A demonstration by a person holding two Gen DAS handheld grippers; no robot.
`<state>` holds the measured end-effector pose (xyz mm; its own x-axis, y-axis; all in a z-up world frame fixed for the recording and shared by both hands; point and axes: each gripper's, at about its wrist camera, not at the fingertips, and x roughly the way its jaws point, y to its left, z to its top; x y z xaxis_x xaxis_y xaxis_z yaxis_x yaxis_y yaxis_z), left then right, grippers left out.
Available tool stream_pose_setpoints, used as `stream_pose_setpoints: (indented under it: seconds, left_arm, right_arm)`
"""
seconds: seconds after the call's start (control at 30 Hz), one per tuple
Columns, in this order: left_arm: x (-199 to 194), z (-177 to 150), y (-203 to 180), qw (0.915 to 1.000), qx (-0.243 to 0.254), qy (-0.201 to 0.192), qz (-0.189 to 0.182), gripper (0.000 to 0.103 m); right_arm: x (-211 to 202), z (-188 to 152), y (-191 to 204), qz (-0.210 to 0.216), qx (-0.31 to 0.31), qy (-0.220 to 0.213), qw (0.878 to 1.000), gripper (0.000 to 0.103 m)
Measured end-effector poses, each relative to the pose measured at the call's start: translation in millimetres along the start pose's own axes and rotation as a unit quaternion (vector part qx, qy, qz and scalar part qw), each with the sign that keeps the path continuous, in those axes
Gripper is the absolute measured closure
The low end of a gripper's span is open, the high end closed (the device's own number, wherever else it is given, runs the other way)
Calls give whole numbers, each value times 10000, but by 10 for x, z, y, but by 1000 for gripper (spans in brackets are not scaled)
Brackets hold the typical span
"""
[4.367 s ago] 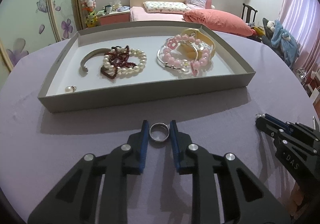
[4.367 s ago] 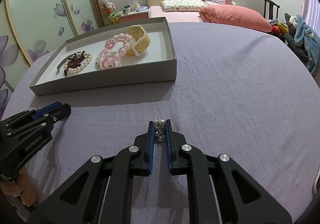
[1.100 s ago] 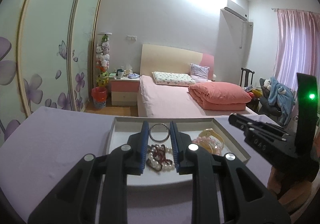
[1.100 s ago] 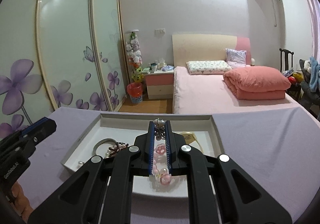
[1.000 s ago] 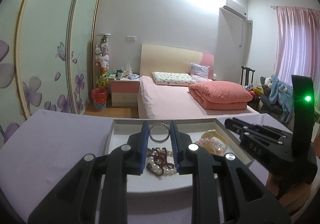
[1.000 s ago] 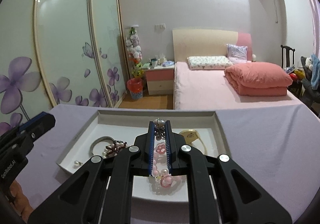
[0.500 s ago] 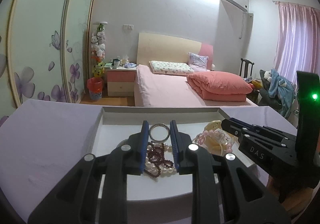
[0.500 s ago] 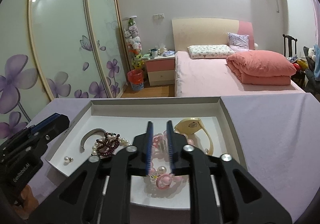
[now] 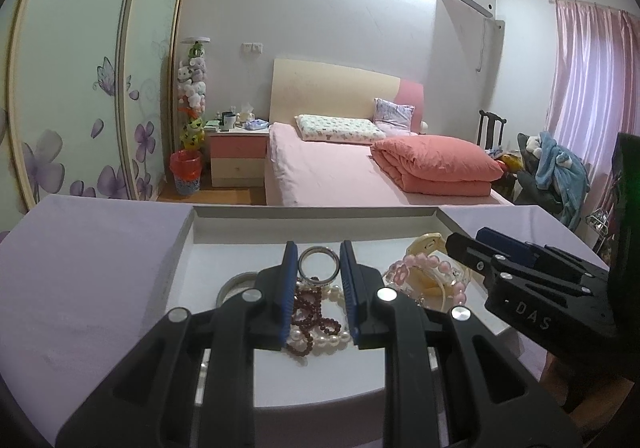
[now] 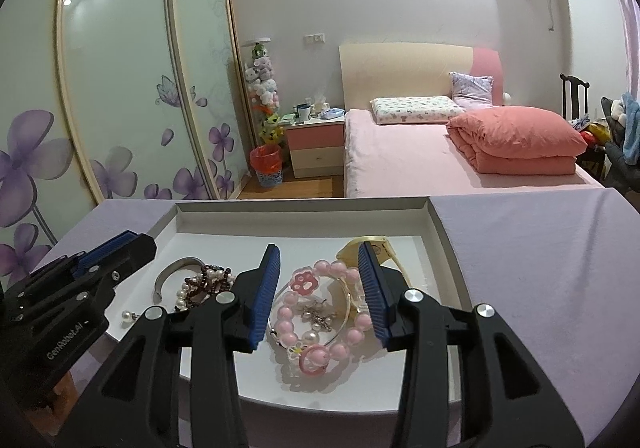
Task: Organize jewelry
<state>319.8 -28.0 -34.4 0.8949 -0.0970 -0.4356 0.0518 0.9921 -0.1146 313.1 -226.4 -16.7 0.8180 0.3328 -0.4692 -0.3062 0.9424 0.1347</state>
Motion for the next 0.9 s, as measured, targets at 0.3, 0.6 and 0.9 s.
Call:
stream_pose_setpoints:
  seconds: [0.3,0.6,0.9]
  left_arm:
    - [88,20,142,9996,-265,44,-64,51]
    - [93,15,202,9990,-425,85,-58,49]
    - [-260,18,281,9988,-483,-16,44,39]
  right_arm:
    - [37,-18,-54,-48,43,64,10000,61]
    - [46,-37,-47,-57,10,83,9999,60]
    - [-245,-50,-11,-64,4,-54,10000,47]
